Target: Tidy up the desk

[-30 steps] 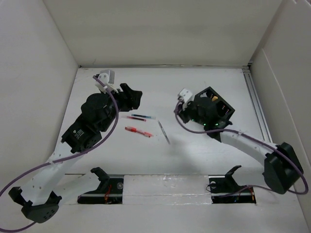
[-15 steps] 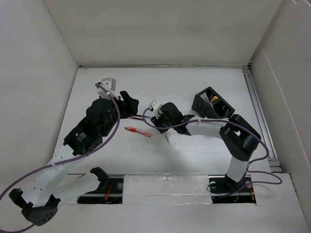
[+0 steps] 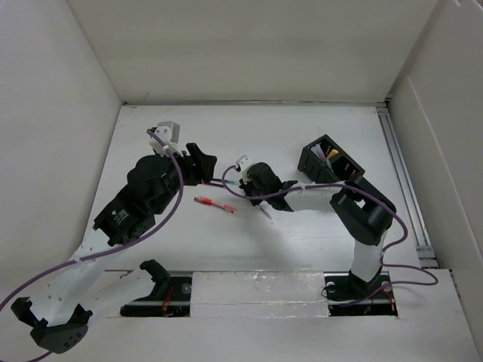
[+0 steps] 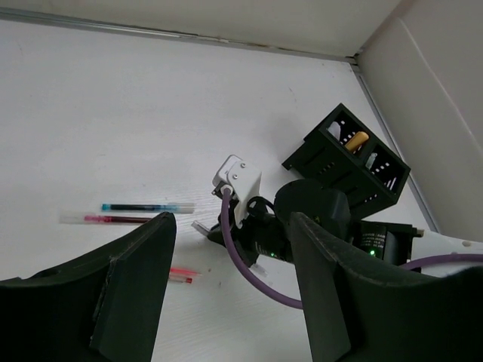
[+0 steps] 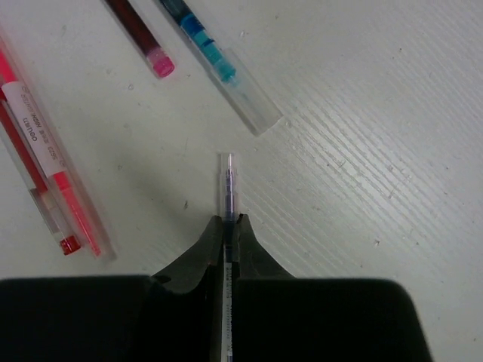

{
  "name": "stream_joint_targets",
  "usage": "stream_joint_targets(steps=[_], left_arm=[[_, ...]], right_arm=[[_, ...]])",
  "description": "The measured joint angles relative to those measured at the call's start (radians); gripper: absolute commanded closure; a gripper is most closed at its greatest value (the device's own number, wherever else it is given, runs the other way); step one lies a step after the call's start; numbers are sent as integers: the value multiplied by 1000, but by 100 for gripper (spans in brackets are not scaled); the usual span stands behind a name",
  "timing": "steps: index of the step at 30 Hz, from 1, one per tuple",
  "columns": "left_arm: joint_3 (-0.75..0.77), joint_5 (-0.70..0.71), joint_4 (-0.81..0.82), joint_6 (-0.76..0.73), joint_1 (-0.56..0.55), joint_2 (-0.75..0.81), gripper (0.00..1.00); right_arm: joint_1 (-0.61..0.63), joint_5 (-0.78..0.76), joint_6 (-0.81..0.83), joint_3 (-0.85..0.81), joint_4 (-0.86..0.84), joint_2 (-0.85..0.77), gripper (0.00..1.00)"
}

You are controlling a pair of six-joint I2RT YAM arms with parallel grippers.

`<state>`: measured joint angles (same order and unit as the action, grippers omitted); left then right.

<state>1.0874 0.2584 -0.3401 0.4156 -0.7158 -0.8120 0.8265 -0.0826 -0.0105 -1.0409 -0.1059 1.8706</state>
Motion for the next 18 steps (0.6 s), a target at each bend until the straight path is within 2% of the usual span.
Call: stream_joint_targets(steps=[5,11,14,18], left_arm=[[63,-5,-7,-15,0,-10,42],[89,-24,19,-14,0,-20,39],[89,-52,34,-7,0,-48,39],[83,-98,61,4,0,-99,37]], right_arm=[[0,-3,-28,61,-34,-52,100],[-36,1,29,108,-26,-356,100],[-142,40,71,108,-79,-548,100],[-379,103,97,150,-151,-761,100]])
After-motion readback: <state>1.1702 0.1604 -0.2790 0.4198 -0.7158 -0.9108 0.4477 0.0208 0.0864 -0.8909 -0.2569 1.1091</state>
